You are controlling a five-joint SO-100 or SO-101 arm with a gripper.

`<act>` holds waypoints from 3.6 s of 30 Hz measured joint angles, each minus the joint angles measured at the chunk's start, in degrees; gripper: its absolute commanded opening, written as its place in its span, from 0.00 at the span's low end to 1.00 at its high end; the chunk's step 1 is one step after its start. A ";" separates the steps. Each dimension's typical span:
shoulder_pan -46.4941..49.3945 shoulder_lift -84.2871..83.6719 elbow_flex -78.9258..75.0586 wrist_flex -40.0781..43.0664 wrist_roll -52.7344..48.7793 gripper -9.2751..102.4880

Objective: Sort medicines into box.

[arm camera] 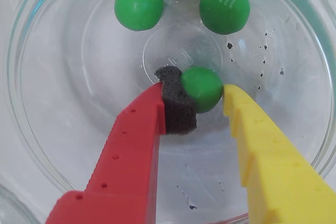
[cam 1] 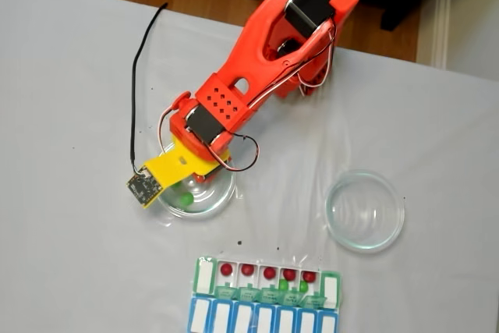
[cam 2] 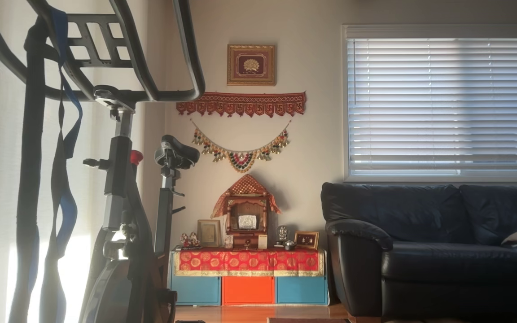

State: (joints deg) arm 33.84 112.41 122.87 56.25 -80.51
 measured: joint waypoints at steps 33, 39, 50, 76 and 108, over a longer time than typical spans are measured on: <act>-18.63 7.73 -25.14 20.83 38.67 0.10; -27.69 -5.27 -33.93 22.41 54.23 0.09; -34.37 -22.85 -48.78 22.76 67.50 0.09; -34.80 -31.38 -57.66 14.59 72.95 0.09; -35.68 -24.43 -47.29 12.39 68.47 0.30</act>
State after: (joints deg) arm -1.85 87.98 75.59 68.64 -12.04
